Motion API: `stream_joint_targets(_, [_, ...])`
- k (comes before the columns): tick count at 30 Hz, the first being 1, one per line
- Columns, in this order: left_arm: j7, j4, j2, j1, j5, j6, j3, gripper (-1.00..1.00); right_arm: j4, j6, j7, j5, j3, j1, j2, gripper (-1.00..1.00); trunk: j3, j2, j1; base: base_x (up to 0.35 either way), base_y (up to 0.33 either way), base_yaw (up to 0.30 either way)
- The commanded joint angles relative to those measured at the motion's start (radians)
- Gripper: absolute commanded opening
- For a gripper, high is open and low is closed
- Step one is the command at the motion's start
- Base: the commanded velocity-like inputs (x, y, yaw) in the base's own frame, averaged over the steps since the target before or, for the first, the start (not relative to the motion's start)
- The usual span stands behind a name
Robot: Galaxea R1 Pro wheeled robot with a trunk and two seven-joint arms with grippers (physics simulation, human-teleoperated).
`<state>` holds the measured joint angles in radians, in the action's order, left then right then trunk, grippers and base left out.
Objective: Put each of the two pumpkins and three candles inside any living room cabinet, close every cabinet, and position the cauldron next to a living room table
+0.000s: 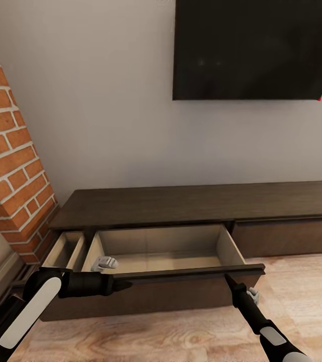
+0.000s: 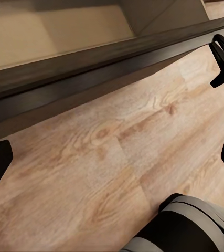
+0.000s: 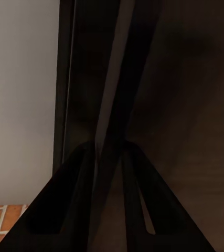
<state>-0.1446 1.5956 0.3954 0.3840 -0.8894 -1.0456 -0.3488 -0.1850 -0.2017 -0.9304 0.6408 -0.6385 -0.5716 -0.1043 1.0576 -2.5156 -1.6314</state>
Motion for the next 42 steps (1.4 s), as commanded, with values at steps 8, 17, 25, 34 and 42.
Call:
stream_joint_targets(8, [-0.010,0.000,0.000,0.001,0.010,-0.002,-0.001,1.00,0.001,-0.019,-0.021,0.010,0.043,-0.001,0.003,-1.00,0.001,-0.001,0.000,-0.063,0.000,0.000])
stream_joint_targets(17, [-0.010,0.000,0.000,0.001,0.010,-0.002,-0.001,1.00,0.001,-0.019,-0.021,0.009,0.043,-0.001,0.003,-1.00,0.001,-0.001,0.000,-0.003,0.000,0.000])
stream_joint_targets(25, [-0.010,0.000,0.000,0.001,0.010,-0.002,-0.001,1.00,0.001,-0.019,-0.021,0.009,0.043,-0.001,0.003,-1.00,0.001,-0.001,0.000,-0.067,0.000,0.000])
stream_joint_targets(34, [-0.010,0.000,0.000,0.001,0.010,-0.002,-0.001,1.00,0.001,-0.019,-0.020,0.009,0.044,-0.001,0.004,-1.00,0.001,-0.001,0.000,-0.008,0.000,0.000])
stream_joint_targets(42, [-0.010,0.000,0.000,0.001,0.010,-0.002,-0.001,1.00,0.003,-0.019,-0.006,0.009,0.043,-0.001,0.003,-1.00,0.001,-0.001,0.000,0.000,0.000,0.000])
